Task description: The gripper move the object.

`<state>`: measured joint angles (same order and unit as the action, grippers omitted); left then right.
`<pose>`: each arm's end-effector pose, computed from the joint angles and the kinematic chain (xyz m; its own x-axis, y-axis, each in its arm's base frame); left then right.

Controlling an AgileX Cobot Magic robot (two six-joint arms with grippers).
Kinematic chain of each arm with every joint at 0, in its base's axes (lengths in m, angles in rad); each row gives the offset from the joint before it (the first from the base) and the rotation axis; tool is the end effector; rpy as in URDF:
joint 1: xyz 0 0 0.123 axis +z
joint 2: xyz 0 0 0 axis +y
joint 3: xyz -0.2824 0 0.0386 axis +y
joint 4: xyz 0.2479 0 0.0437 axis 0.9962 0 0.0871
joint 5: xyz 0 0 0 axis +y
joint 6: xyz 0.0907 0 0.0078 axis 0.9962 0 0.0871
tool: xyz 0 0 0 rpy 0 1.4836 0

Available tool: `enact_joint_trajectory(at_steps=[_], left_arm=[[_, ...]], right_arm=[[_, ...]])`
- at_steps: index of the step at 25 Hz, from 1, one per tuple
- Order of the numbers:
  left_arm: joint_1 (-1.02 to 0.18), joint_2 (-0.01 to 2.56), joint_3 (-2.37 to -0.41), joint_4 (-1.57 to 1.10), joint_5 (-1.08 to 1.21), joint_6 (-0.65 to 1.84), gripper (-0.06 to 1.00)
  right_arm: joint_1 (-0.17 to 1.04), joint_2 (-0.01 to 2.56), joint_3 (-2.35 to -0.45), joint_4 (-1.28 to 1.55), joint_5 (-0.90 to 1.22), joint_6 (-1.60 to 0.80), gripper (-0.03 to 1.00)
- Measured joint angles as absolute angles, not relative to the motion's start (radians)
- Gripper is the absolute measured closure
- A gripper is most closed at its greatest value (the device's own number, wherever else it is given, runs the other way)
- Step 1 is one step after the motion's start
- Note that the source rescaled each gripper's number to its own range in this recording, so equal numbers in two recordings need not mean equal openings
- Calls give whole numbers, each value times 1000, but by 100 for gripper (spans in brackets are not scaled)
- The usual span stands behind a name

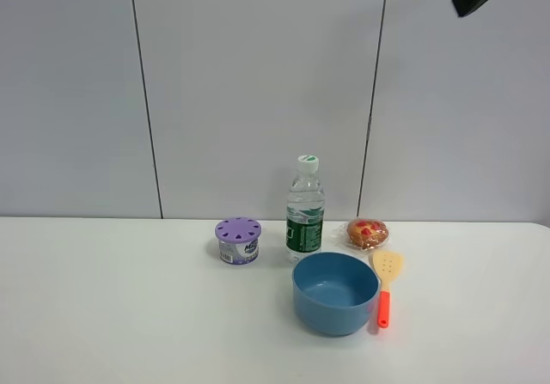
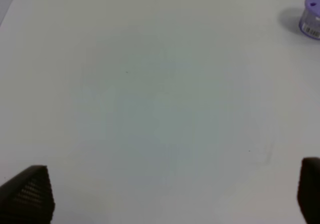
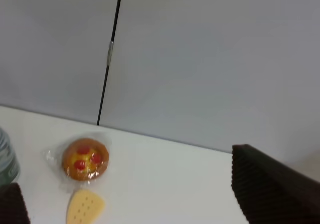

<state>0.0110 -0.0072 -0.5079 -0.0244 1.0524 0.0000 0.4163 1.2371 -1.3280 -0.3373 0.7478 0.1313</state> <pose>-0.0065 -0.0020 0.2800 -0.4350 -0.0169 -0.9003 0.0028 0.9998 -0.0201 0.2487 0.0875 0.4227 -0.4414 -0.3231 -0.8371 -0.2725 0.9371 -0.2180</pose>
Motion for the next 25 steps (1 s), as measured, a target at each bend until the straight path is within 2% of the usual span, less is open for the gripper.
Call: enact_joint_trajectory(at_steps=[11, 15, 25], left_arm=[[11, -7, -508, -24, 1052, 0, -6], [11, -7, -508, -24, 1052, 0, -6], [11, -7, -508, -24, 1052, 0, -6]], right_arm=[[416, 895, -1325, -292, 1106, 24, 30], [409, 730, -1229, -247, 1164, 24, 30], [154, 206, -822, -102, 1213, 14, 30]])
